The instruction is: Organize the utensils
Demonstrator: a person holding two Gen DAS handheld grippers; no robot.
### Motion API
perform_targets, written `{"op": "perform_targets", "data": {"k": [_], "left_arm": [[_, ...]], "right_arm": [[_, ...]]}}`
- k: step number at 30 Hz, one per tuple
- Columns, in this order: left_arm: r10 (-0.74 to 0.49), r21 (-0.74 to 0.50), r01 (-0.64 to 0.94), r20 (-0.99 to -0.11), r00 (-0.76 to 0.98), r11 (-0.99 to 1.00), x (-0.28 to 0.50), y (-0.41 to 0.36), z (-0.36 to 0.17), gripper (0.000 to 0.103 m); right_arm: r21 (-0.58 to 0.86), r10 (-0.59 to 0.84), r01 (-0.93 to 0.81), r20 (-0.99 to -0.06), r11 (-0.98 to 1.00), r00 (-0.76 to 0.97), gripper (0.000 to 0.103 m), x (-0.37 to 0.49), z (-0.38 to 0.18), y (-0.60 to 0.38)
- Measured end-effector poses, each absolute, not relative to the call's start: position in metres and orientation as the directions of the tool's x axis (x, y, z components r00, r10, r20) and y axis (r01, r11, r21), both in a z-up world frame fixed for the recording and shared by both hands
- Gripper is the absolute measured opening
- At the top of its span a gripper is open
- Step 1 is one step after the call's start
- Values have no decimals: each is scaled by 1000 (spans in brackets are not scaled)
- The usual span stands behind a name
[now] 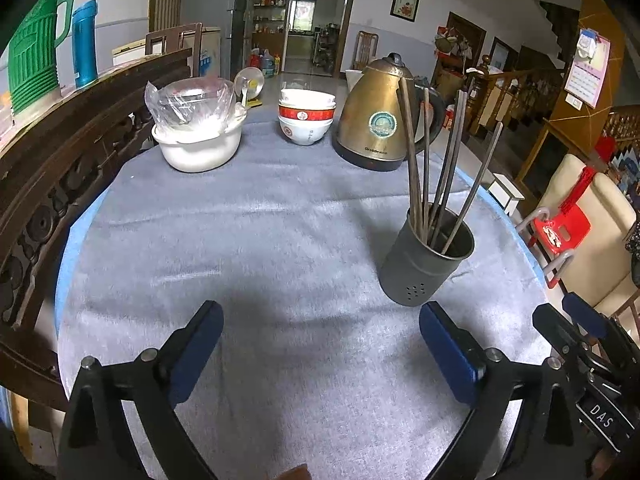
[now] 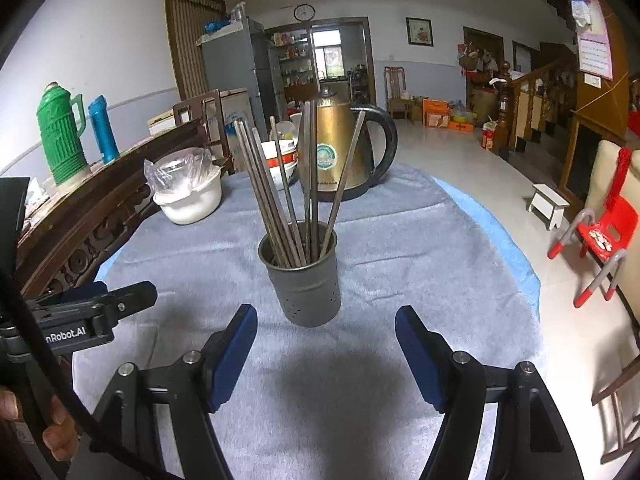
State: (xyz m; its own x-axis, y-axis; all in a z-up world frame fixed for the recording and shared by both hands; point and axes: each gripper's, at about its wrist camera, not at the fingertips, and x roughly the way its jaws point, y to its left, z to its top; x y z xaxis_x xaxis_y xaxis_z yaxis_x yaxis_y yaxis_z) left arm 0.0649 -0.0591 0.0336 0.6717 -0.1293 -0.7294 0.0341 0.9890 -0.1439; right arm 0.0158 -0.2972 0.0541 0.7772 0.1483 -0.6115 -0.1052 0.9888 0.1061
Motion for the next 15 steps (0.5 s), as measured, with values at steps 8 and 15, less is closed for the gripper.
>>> {"op": "perform_targets", "data": {"k": [8,15], "left_arm": [[-134,-133,54,-711,691,990,60,-63,47,101],[-110,-76,80,-680,725,994,51,-71,62,102]], "right_arm": [[83,133,-104,-565,991,814,75,6,68,-297],[66,128,-109,-551,992,825,75,-1,76,-294]]}}
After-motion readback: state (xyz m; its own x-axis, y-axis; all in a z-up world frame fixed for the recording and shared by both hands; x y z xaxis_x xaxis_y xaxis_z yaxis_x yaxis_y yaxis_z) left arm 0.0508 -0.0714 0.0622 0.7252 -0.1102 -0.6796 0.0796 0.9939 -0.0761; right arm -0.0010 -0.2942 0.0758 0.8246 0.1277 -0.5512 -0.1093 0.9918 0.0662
